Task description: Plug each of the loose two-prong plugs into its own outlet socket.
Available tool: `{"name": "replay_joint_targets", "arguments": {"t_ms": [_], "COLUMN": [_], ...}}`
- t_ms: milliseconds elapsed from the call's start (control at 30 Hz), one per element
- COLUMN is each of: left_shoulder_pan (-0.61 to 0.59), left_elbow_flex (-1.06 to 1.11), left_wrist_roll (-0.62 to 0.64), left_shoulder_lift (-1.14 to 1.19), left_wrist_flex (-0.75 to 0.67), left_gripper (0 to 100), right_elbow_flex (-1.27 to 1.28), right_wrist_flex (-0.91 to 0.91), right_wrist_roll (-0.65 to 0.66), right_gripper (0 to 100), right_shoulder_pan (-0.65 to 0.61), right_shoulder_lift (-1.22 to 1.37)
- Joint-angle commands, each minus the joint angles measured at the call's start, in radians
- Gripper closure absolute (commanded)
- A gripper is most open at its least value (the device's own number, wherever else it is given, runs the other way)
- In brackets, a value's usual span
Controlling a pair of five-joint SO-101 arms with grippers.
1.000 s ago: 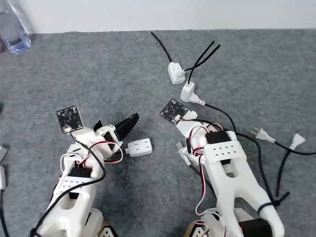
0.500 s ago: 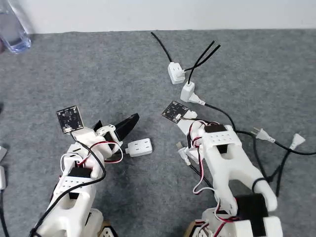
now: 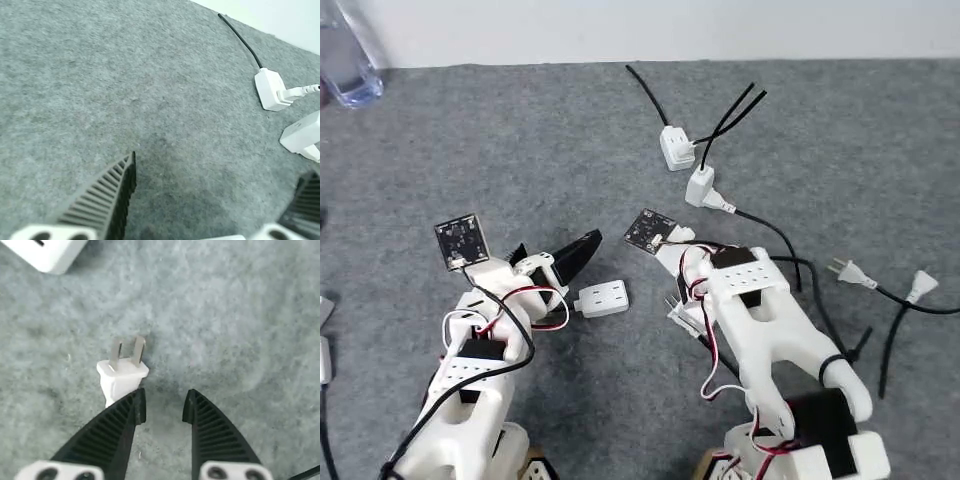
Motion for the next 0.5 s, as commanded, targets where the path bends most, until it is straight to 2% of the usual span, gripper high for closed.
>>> {"name": "replay_joint_targets", "arguments": {"t_ms": [0, 333, 467], "left_shoulder_pan": [0.003, 0.003, 0.003], "left_elbow_flex": [-0.01, -0.008, -0.008], "left_wrist_roll": [-0.009, -0.009, -0.009], "left_shoulder_lift": [-0.009, -0.009, -0.009], "left_wrist_flex": [-0.028, -0.028, -0.028], "left_gripper": [54, 54, 54], "right_elbow_flex": [-0.06, -0.066, -0.12], "right_wrist_flex": [0.051, 0.073, 0.174], "right_wrist_roll": [-0.011, -0.074, -0.075], "right_gripper": [87.7, 87.7, 87.7], "right_shoulder_pan": [-0.031, -0.073, -0.079], "right_shoulder_lift": [-0.012, -0.07, -0.166]}}
